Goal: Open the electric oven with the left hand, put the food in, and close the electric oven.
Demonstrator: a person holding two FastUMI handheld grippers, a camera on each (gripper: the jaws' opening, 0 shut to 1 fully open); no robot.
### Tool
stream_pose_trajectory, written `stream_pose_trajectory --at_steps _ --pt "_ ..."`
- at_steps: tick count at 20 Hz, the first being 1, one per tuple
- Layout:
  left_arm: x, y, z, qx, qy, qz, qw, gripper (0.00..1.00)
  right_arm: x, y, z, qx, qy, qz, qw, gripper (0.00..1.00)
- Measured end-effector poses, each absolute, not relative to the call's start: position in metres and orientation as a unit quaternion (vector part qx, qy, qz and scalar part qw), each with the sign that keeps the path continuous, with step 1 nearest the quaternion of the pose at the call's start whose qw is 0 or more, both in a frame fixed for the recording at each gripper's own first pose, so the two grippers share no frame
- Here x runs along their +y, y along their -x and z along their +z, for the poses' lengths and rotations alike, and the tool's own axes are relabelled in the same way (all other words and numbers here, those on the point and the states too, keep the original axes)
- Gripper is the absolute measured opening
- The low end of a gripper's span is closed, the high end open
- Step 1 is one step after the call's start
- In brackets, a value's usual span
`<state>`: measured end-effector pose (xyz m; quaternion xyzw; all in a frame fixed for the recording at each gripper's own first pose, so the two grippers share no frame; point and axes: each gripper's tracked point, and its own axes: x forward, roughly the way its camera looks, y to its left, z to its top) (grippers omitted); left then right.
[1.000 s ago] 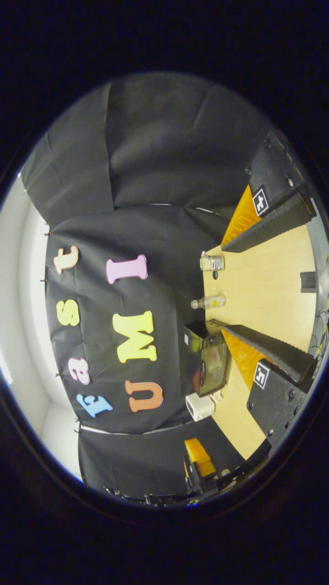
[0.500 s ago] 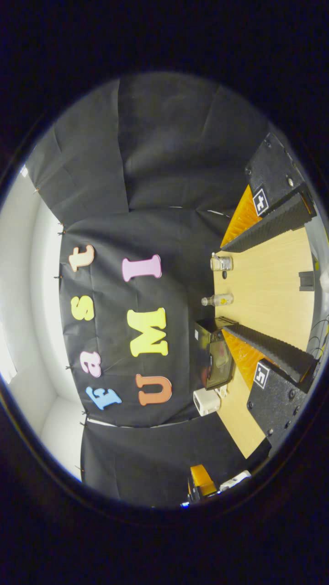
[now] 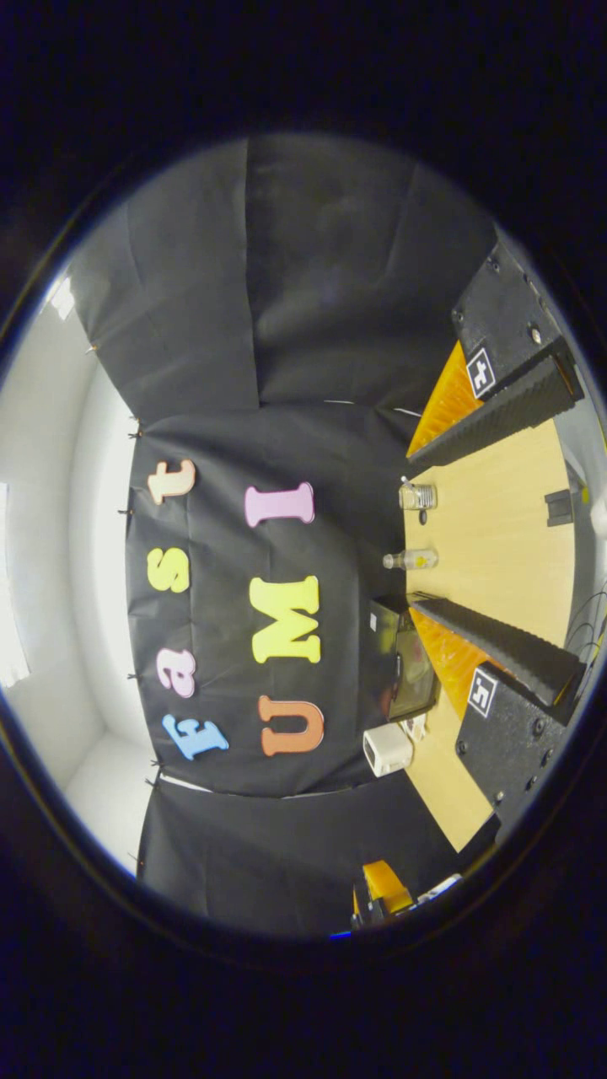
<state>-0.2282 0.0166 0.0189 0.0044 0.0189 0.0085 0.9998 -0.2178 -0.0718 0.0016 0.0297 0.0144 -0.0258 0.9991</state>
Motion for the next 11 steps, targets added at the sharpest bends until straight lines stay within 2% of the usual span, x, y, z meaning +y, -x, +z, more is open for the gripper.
stream_pose_trajectory --at_steps 2,3,4,5,6,9,11 --pt "0.019 0.227 0.020 0.018 -0.004 0.004 1.000 0.97 -0.065 0.226 0.004 0.009 -0.020 -0.029 0.999 1.00" --pt "0.020 0.225 0.020 0.018 -0.005 0.004 1.000 0.96 -0.061 0.230 0.004 0.008 -0.017 -0.027 0.999 0.96" --pt "0.021 0.226 0.021 0.017 -0.006 0.004 1.000 0.96 -0.057 0.232 0.003 0.010 -0.016 -0.022 1.000 1.00" --pt "0.019 0.226 0.023 0.015 -0.006 0.005 1.000 0.97 -0.053 0.232 0.002 0.011 -0.016 -0.016 1.000 0.96" --pt "0.018 0.225 0.022 0.020 -0.005 0.007 1.000 0.97 -0.050 0.232 0.001 0.017 -0.014 -0.013 1.000 1.00" --pt "0.003 0.226 0.022 0.017 -0.004 -0.009 1.000 0.96 -0.050 0.235 0.005 0.013 -0.011 -0.013 1.000 1.00" --pt "-0.004 0.228 0.018 0.020 -0.009 -0.014 1.000 0.96 -0.048 0.237 0.003 0.016 -0.017 -0.012 1.000 0.96"
